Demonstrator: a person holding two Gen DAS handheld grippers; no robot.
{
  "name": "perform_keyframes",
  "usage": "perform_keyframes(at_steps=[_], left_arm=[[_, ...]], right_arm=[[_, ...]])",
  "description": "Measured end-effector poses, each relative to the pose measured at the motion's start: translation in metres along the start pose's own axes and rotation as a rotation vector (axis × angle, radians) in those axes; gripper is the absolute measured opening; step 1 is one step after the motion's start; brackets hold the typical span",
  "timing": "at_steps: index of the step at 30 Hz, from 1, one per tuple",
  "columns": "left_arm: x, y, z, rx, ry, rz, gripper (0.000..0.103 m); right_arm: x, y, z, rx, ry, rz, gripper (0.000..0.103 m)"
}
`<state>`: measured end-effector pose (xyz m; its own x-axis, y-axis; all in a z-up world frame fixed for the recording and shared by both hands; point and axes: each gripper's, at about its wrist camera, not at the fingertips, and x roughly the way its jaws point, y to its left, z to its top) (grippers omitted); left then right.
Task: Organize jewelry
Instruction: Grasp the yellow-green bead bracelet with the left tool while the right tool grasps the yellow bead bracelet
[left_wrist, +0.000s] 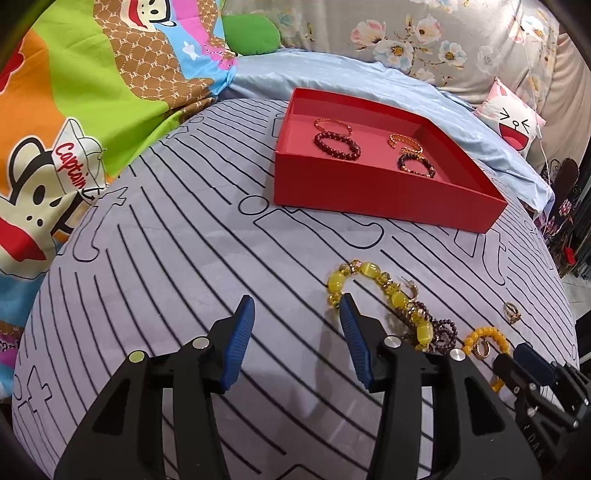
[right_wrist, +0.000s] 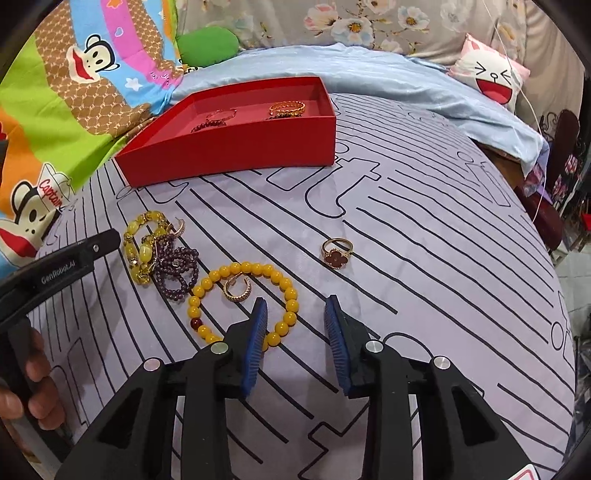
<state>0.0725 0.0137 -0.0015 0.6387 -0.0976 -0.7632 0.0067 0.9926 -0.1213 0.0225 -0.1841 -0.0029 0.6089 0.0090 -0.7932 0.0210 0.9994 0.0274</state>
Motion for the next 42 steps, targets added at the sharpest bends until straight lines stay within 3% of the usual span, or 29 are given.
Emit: perform_keyframes(at_steps=[5,13,18,22,30,42], left_arm=[[0.006,-0.009,0.003,0.016,0.002,-0.001,0.052],[0.012,-0.022,0.001,0.068,0.002,0.020,0.050],[0.012,-0.021,0.002,0.069,-0.001,-0.001,0.034],[0.012,-0.023,0.003,0.088,0.002,-0.013,0.009],[0.003,-0.016,0.007,0.065,0.013,-0.052,0.009],[-0.034,-0.006,0.026,0.046,-0.031,-0.108,0.009]], right_arm=[[0.000,0.002,-0.001,-0.009,-0.015,-0.005,0.029],[0.000,0.001,-0.001,-0.008,-0.016,-0.004,0.029],[0.000,0.002,0.000,-0.008,-0.016,0.001,0.028],[0.000,0.005,0.000,-0.014,-0.015,0.021,0.011],[-0.003,-0.001,0.003,0.042,0.010,0.083,0.007],[-0.036,-0.006,0.020,0.051,-0.064,0.099,0.007]])
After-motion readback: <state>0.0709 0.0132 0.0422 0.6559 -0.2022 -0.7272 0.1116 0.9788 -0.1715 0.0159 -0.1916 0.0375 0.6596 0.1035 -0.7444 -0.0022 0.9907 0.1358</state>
